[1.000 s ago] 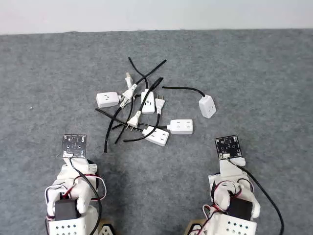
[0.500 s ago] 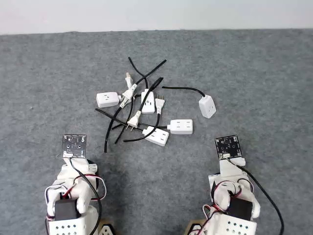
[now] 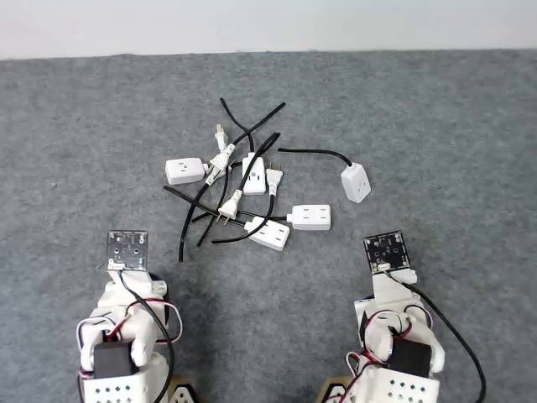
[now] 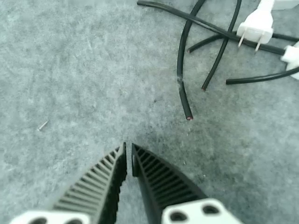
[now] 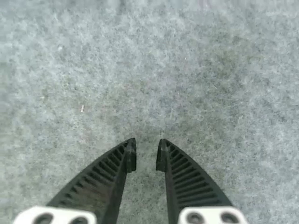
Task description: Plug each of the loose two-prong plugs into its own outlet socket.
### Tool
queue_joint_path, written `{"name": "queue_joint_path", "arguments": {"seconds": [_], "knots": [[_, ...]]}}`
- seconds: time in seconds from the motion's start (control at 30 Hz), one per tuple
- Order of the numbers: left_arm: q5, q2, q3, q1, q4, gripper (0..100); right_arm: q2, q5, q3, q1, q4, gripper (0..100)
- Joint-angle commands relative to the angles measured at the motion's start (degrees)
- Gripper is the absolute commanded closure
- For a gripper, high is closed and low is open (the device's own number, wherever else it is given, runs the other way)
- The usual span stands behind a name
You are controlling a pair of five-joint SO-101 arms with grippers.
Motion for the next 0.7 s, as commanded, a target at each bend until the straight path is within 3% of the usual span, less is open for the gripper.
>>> {"name": "queue_joint_path", "arguments": {"seconds": [0.0,0.1,0.3,0.43,0.53,0.67], "knots": [[-0.5,-1.2,-5.1,0.1,0.2,98,0.0,0.6,0.9,-0.6,0.0,90.4],[-0.5,-1.2,-8.0,0.1,-1.5,98,-0.6,0.7,-0.9,1.2,-2.7,89.5],[-0.8,-1.2,-8.4,0.4,-12.9,98,-2.0,0.2,0.9,5.7,-13.4,80.9],[-2.2,-1.1,-11.2,0.4,-13.6,98,-1.7,-3.2,-2.2,5.7,-16.1,85.9],[1.7,-0.6,-13.1,0.6,-13.6,97,-1.3,-5.7,-6.2,5.7,-17.0,88.0],[8.4,9.3,-17.7,3.4,-13.5,85,3.2,-8.8,-13.6,2.2,-12.9,84.7]]}}
